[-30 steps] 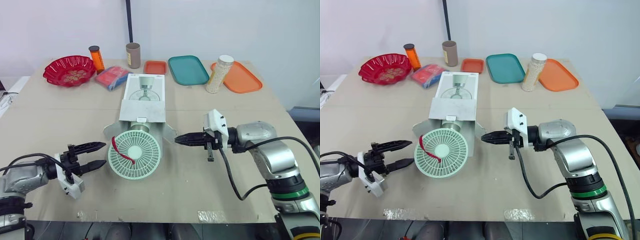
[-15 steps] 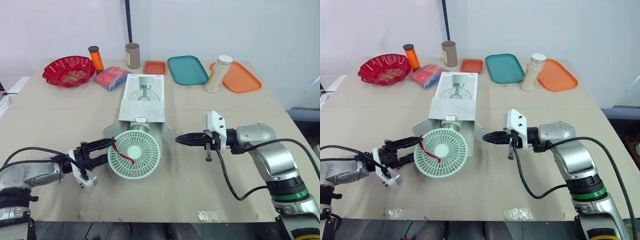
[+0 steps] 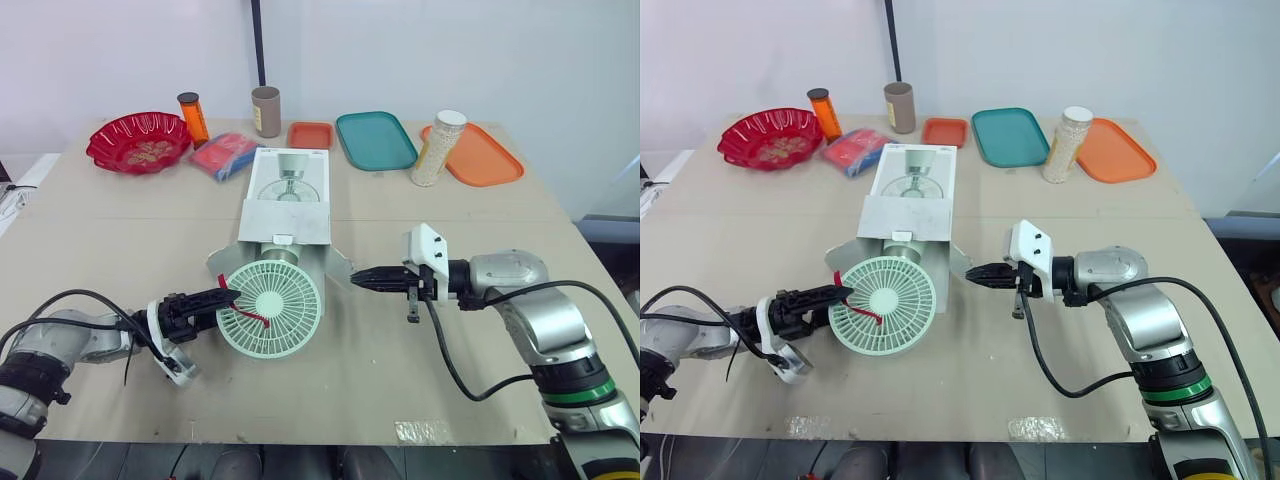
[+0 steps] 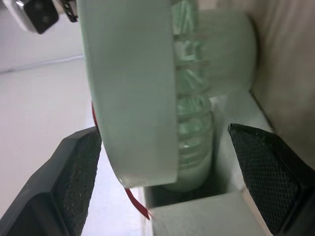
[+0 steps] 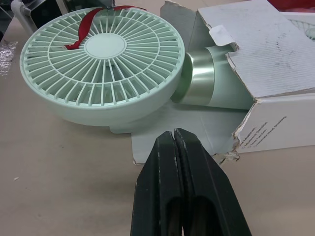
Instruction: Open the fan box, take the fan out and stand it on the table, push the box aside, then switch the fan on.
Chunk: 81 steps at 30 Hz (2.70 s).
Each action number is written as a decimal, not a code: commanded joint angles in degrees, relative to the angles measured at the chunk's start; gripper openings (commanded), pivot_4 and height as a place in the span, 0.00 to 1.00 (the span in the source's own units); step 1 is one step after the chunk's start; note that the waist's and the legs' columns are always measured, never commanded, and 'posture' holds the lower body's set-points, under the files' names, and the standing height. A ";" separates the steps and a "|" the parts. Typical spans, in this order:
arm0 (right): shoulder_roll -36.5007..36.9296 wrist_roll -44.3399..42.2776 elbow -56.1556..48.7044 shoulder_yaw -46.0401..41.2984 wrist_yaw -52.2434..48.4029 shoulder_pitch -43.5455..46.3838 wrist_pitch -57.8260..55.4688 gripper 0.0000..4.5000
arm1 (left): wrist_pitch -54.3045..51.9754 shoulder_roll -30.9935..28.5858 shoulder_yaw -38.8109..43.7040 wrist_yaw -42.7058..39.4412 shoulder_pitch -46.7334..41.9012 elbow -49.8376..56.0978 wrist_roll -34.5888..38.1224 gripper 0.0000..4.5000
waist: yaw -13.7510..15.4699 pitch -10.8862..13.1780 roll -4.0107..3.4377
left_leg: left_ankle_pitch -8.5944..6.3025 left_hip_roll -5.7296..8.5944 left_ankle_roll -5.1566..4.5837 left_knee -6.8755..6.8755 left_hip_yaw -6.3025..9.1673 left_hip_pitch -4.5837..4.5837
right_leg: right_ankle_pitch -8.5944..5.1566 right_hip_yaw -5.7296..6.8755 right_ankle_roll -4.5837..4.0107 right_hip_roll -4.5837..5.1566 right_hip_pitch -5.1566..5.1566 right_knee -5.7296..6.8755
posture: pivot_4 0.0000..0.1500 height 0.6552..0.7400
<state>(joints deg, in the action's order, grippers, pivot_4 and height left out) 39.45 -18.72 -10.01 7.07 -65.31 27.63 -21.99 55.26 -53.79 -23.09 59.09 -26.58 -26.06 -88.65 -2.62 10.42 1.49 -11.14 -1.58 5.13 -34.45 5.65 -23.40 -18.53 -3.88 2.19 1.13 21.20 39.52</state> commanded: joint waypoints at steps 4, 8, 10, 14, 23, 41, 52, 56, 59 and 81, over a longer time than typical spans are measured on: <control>0.03 -0.34 -2.78 -0.08 0.97 -0.05 0.24 0.00 | -3.76 -1.77 -6.39 4.42 -2.18 -2.31 0.95 0.96 | 0.01 0.00 0.01 | 0.00 0.00 0.00 -0.01 -0.02 0.00 | 0.00 -0.01 0.00 0.00 0.02 0.03 | 1.00 1.00; 0.05 -0.17 -2.63 -0.08 1.22 -0.29 0.46 0.00 | -4.41 -2.30 -9.21 5.77 -3.12 -2.50 1.65 0.96 | 0.08 -0.02 0.03 | 0.00 0.01 0.00 -0.05 -0.02 0.00 | 0.00 0.00 0.00 0.01 0.01 0.07 | 1.00 1.00; -0.02 -0.08 -2.59 0.00 1.34 -0.35 0.55 0.00 | -4.49 -2.46 -9.91 5.81 -3.63 -2.52 2.61 0.91 | 0.08 -0.03 0.04 | 0.00 0.02 0.00 -0.07 -0.03 0.00 | 0.00 0.00 0.01 0.03 0.01 0.08 | 1.00 1.00; -0.21 -0.03 -2.52 0.12 1.41 -0.35 0.67 0.00 | -4.38 -2.83 -10.74 5.56 -4.74 -1.92 4.35 0.65 | 0.07 -0.03 0.05 | 0.00 0.02 0.00 -0.06 -0.03 0.00 | -0.01 0.00 0.01 0.02 0.02 0.11 | 1.00 1.00; -0.71 0.61 -1.50 0.66 1.50 0.21 1.24 0.00 | -3.73 -3.62 -11.29 3.60 -4.86 -0.22 6.89 0.43 | 0.05 -0.03 0.05 | 0.00 0.02 0.00 -0.09 -0.03 0.00 | -0.01 0.00 0.01 0.03 0.02 0.13 | 1.00 1.00; 0.31 1.42 1.07 1.58 0.17 0.40 2.55 0.00 | 2.95 -17.77 5.92 -38.17 22.72 29.69 62.37 0.43 | -0.06 -0.07 0.08 | 0.00 -0.06 0.00 -0.14 -0.28 0.15 | -0.06 -0.02 -0.04 0.12 0.08 0.41 | 1.00 1.00; -3.09 2.74 6.40 4.39 -2.14 4.76 5.62 0.00 | -16.28 -22.09 29.44 -63.61 45.59 52.16 99.13 0.43 | -0.15 -0.05 0.07 | -0.02 -0.11 -0.04 -0.19 -0.35 0.21 | -0.10 -0.06 -0.09 0.07 0.07 0.49 | 1.00 1.00; -4.17 2.90 8.21 4.83 -2.92 6.35 6.44 0.00 | -27.08 -18.81 39.14 -72.81 50.42 59.04 112.81 0.43 | -0.16 -0.04 0.05 | -0.03 -0.14 -0.06 -0.19 -0.34 0.22 | -0.12 -0.05 -0.10 0.02 0.08 0.50 | 1.00 1.00; -5.24 2.09 8.32 5.29 -4.07 7.39 6.53 0.00 | -35.69 -15.46 45.08 -77.64 52.46 63.73 120.29 0.43 | -0.26 -0.03 0.04 | -0.06 -0.17 -0.11 -0.20 -0.35 0.21 | -0.13 -0.07 -0.11 -0.03 0.08 0.49 | 1.00 1.00; -9.92 3.02 12.83 5.97 -5.62 11.65 8.35 0.00 | -75.01 -0.73 71.85 -85.28 45.33 68.89 130.72 0.43 | -0.15 -0.03 0.08 | -0.10 -0.22 -0.18 -0.31 -0.25 0.21 | -0.16 -0.06 -0.18 -0.14 0.05 0.50 | 1.00 1.00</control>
<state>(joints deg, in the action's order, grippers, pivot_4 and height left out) 29.89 -15.41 3.29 13.57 -70.82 37.51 -14.45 -19.58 -54.76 43.36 -28.12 21.82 42.67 41.57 -2.77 10.40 1.57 -11.25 -1.81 4.96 -34.77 5.41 -23.19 -18.68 -3.94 2.01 0.97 21.26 40.03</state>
